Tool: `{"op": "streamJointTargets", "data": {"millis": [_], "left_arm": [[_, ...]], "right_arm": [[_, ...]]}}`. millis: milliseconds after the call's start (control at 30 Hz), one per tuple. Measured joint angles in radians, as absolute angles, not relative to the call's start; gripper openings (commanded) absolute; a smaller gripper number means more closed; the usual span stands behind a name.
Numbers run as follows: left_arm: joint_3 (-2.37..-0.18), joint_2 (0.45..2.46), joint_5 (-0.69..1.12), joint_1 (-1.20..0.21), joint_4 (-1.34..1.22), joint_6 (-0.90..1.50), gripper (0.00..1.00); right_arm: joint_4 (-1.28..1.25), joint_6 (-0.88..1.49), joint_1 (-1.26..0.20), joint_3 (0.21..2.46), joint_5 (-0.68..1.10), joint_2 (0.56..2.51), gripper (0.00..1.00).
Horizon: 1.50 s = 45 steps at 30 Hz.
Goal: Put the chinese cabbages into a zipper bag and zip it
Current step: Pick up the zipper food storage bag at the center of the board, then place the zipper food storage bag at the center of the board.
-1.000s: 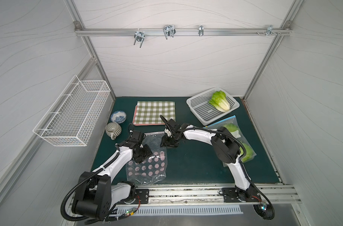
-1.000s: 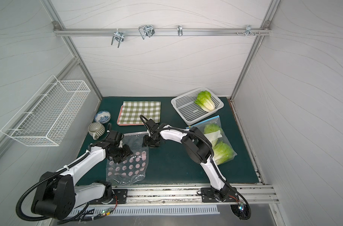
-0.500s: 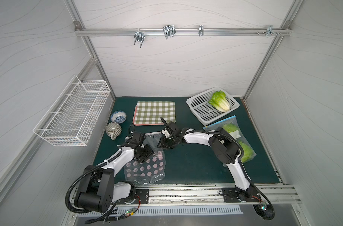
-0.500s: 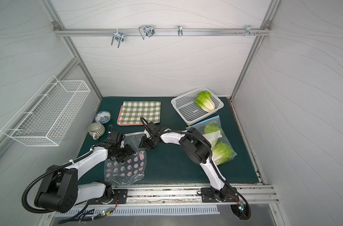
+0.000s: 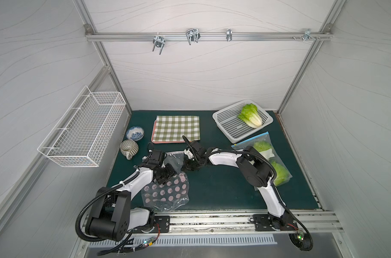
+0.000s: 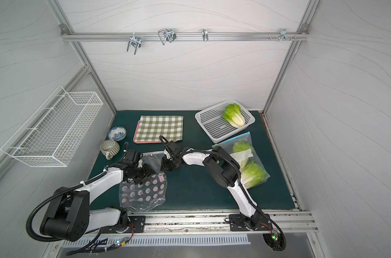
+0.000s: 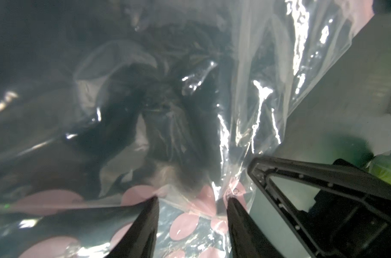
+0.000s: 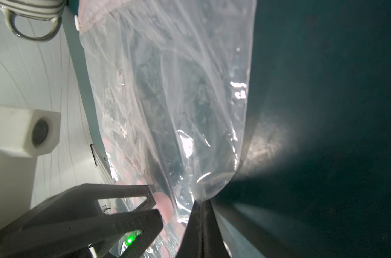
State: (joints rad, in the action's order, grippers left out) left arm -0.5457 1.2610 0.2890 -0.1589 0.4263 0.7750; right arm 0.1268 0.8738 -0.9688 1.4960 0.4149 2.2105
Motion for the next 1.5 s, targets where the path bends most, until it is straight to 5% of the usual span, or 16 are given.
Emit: {"op": "streamJointTargets", "data": {"millis": [267, 800, 1033, 1500], "left_arm": [[-0.816, 1.111, 0.183, -0.149, 0.682, 0.664, 0.54], [-1.295, 1.140, 0.201, -0.135, 0.838, 0.418, 0.60], [-1.147, 1.190, 0.398, -0.155, 0.728, 0.548, 0.60], [-1.019, 1.250, 0.432, -0.469, 0.537, 0.696, 0.60]], "right_arm": [[0.124, 0.762, -0.942, 1.384, 0.336, 2.043, 0.00], [0.244, -0.102, -0.819, 1.291, 0.060, 1.500, 0.00], [0.148, 0.128, -0.723, 1.195, -0.006, 1.387, 0.00], [0.137, 0.913, -0.577, 1.007, -0.295, 1.259, 0.00]]}}
